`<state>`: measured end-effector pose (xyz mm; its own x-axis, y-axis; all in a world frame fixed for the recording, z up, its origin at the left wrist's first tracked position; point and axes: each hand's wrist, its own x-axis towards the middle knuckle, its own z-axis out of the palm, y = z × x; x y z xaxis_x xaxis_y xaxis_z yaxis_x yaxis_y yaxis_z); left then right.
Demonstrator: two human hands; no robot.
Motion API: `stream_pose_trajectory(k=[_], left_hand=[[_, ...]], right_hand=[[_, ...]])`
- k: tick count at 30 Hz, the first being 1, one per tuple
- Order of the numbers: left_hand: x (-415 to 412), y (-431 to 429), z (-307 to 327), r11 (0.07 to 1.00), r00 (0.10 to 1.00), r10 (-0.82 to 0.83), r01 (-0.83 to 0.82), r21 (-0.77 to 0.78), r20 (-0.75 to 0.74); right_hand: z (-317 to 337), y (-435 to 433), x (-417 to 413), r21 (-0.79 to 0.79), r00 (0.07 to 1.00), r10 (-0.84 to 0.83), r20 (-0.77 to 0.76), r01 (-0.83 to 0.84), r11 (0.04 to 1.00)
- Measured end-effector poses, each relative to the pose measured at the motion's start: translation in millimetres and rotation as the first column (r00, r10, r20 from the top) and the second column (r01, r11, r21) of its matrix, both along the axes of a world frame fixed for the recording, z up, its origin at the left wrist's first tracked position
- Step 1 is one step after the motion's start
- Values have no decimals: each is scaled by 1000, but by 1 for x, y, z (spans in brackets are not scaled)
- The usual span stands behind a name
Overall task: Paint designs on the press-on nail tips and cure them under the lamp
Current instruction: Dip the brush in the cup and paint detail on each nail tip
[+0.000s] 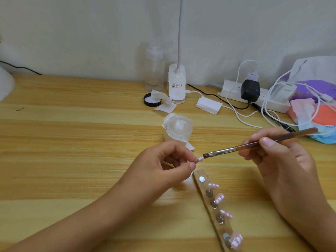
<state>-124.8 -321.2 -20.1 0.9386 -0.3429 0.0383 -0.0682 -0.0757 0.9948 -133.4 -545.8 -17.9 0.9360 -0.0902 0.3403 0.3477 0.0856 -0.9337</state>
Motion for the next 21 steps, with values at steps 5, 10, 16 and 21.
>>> stream_pose_trajectory(k=[5,10,16,21], left_hand=[[0,0,0,1000,1000,-16,16,-6,-10],[-1,0,0,1000,1000,-22,22,15,0],[-1,1,0,1000,1000,11,-11,6,14],[0,1,0,999,999,25,-26,-24,-26]], right_hand=[[-1,2,0,-10,1000,6,-17,-6,1000],[-2,2,1,-51,1000,0,-28,-2,999],[-3,2,2,-62,997,-74,-8,73,995],[-3,-1,1,-23,998,-46,37,47,999]])
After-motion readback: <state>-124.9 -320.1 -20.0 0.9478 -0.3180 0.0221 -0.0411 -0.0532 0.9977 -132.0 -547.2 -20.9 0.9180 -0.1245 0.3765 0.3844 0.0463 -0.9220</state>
